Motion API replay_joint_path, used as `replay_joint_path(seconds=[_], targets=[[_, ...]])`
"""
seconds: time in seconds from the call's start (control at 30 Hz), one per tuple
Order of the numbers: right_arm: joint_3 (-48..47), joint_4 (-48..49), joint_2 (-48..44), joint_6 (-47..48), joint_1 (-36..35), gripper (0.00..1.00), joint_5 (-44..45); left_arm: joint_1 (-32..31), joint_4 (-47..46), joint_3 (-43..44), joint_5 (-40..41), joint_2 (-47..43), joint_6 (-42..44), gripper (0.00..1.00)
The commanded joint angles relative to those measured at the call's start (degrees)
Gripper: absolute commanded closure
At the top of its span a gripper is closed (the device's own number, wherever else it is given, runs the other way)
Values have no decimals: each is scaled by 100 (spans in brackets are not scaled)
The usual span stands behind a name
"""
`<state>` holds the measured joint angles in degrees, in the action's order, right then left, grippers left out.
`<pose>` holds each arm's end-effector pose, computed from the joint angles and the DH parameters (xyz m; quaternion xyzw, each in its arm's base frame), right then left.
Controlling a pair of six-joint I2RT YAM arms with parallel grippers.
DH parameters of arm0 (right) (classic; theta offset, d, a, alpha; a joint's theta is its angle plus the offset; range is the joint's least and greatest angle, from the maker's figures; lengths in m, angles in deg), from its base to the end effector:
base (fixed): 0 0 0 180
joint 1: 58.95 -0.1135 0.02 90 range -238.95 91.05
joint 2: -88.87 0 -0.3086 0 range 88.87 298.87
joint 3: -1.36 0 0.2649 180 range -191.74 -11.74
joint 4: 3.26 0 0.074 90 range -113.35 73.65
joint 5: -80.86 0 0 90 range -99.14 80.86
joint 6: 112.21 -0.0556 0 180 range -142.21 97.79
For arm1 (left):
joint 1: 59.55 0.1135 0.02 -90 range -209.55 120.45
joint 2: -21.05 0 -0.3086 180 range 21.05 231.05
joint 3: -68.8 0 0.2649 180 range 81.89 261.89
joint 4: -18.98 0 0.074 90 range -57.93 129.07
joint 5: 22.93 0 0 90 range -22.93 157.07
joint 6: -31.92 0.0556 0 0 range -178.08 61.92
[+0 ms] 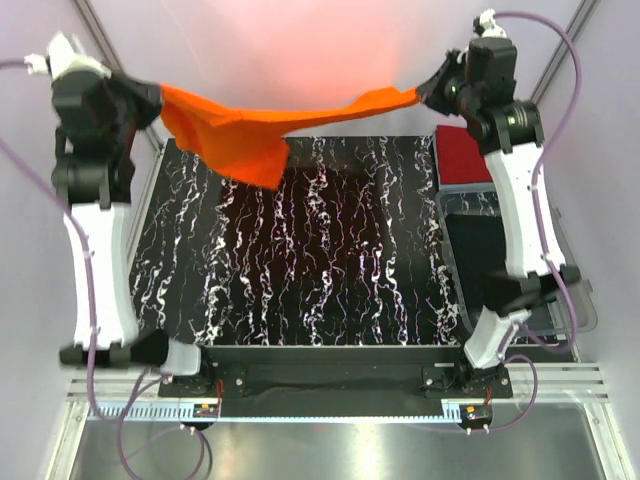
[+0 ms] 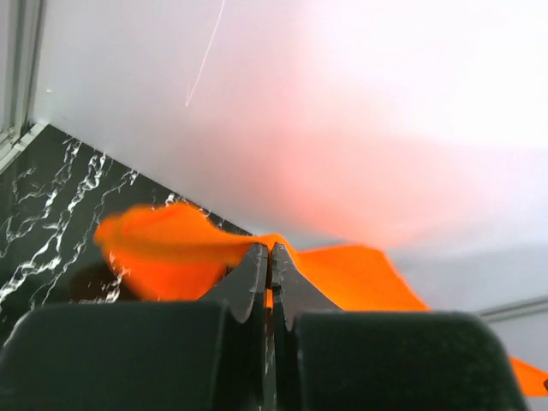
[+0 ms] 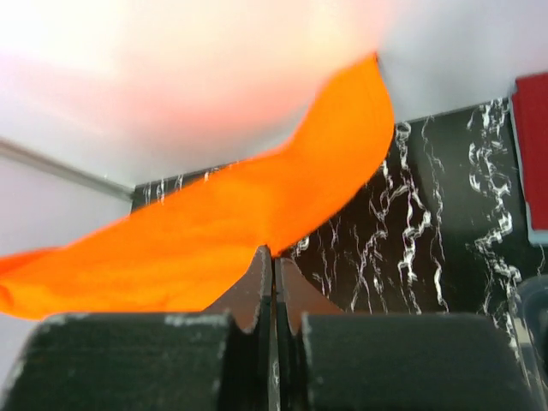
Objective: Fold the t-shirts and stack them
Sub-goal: Flatten the tshirt out
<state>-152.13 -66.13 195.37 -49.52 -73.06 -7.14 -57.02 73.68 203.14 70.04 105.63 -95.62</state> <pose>0.4010 0.0988 0.5676 0.1022 0.7914 0.2001 0.5685 0.2906 0.0157 0.6118 -0.2688 0.6861 -0.1850 0.6502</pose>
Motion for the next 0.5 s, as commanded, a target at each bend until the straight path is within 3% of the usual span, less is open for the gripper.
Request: replay_joint_path(seconds=[0.0, 0.13, 0.2, 0.37, 0.47], targets=[[1212, 345, -752, 217, -31, 100, -348, 20, -591, -1605, -261, -835, 10, 100], [3846, 1206, -1587, 235, -39, 100, -481, 20, -829, -3877, -437, -2162, -209, 100], [4683, 1313, -1816, 244, -39, 100, -586, 29, -882, -5051, -542, -2741, -341, 100], [6285, 1637, -2229, 34, -39, 100, -780, 20, -882, -6778, -946, -3683, -657, 100], [7340, 2066, -2256, -371, -92, 100, -1192, 11, -830, -8018, -764, -4352, -1000, 100]])
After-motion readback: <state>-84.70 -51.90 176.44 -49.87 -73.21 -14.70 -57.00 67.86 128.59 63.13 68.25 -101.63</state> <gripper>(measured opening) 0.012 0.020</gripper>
